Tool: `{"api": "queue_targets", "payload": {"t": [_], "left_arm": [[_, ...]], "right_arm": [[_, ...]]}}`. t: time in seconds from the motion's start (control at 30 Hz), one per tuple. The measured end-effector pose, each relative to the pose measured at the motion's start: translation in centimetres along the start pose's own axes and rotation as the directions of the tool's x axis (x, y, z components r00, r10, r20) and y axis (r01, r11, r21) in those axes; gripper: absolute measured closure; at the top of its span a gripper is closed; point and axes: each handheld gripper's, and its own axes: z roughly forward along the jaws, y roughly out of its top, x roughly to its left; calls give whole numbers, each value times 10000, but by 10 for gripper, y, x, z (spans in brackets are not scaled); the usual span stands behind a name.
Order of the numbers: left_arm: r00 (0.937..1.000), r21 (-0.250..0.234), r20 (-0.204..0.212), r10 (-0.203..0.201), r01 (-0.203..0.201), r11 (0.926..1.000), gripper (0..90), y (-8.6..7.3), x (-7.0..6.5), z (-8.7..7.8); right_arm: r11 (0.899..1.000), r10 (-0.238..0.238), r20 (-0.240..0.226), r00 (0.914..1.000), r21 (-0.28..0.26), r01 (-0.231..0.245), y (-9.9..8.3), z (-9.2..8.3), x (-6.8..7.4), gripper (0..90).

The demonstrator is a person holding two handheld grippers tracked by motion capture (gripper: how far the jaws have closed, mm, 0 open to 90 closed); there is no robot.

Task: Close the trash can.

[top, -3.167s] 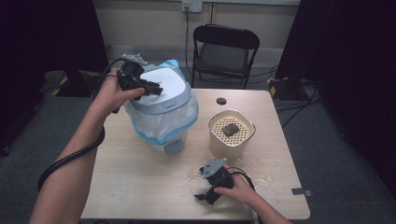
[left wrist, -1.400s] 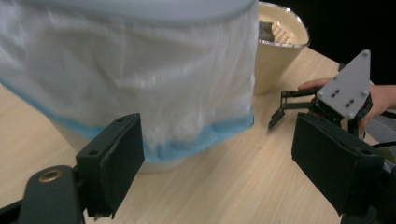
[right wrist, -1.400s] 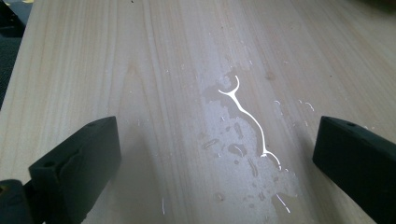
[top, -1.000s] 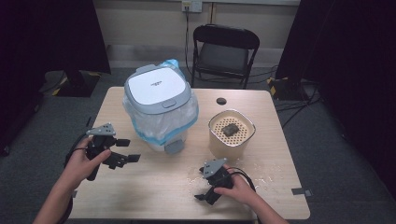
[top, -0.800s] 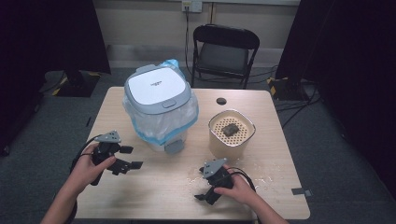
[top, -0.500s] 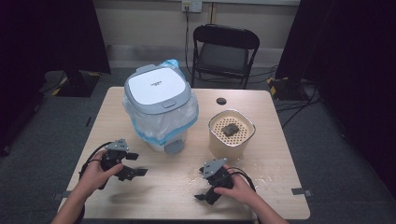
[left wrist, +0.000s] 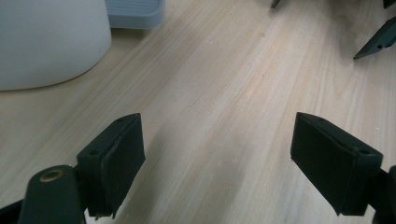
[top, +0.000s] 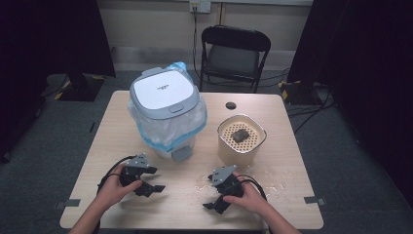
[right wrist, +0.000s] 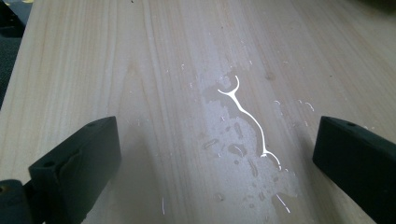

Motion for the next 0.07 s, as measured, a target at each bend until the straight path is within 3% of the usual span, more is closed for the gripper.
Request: {"api": "queue_targets", "payload": {"t": [0.07], "left_arm": [[10000,-74,26,43,-43,10000,171,0,-1,2]], "right_arm": [[10000,-2,22,10000,0,2,0,0,0,0]]}}
